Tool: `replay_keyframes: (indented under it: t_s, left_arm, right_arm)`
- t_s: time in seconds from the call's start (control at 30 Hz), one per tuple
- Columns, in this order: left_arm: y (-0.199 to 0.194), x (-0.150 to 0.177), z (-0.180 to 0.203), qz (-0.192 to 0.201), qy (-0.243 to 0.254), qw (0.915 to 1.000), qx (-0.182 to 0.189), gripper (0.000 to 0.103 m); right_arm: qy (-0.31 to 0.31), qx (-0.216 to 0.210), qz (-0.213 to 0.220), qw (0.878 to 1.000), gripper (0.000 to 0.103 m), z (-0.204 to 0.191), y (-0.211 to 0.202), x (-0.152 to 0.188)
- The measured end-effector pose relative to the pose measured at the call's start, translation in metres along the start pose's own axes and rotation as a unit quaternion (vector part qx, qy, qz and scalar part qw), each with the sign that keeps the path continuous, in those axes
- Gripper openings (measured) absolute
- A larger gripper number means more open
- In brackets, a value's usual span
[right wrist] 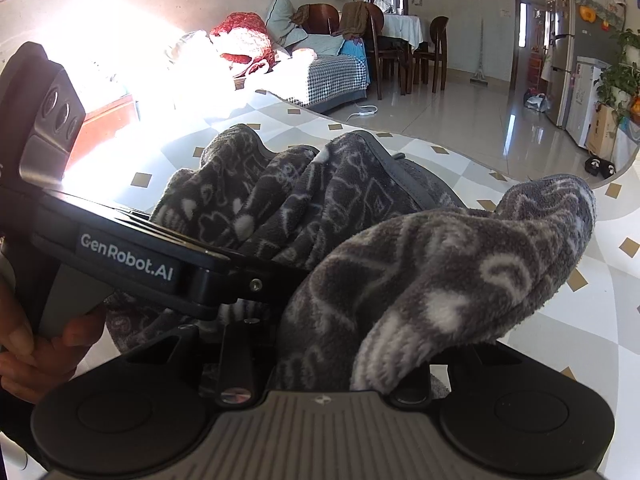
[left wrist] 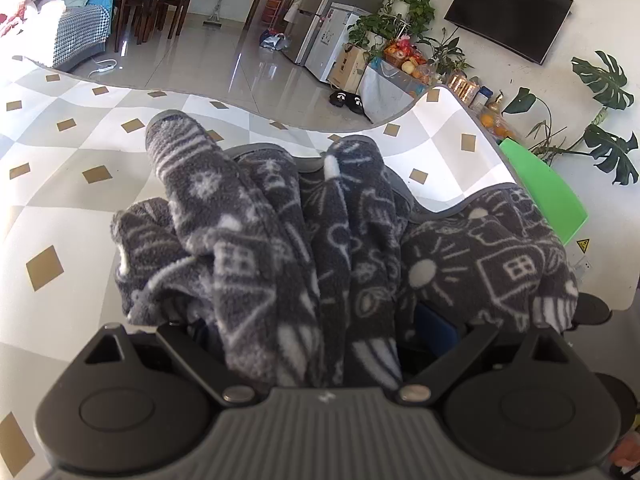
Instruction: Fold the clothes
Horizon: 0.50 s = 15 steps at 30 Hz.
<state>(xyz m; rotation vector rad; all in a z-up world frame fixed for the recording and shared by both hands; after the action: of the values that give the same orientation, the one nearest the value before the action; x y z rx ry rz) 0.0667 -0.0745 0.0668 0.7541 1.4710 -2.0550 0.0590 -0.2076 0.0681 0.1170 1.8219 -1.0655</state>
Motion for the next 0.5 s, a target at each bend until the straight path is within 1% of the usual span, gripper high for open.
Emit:
replay_keyframes:
  t_s: [0.23,0.5]
  left_arm:
    - [-0.020,-0.008,0.004,0.018,0.000,0.9998,0.004,0.095]
    - [-0.038,-0.010,0.008,0.032,0.003,0.9995,0.002,0.095]
  right_arm:
    - [-0.009,0.006,0.017,1.000,0.036,-0.012,-0.012,-0.007]
    - [-0.013,0.012,0.029,0.999,0.036,-0.025,-0.021,-0.010]
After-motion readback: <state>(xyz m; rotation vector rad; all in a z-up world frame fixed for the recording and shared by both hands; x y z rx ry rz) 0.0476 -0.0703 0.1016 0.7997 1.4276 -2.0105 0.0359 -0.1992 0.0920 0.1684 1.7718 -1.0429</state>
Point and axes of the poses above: each gripper's, at about its wrist camera, not at the fingertips, and y roughly the way its jaws point, z to its right, x to its underside, the point moved 5 cm from there along y, roughly the way its jaws point, and after that the axes turned 10 degrees about -x, right-handed, at the moved point
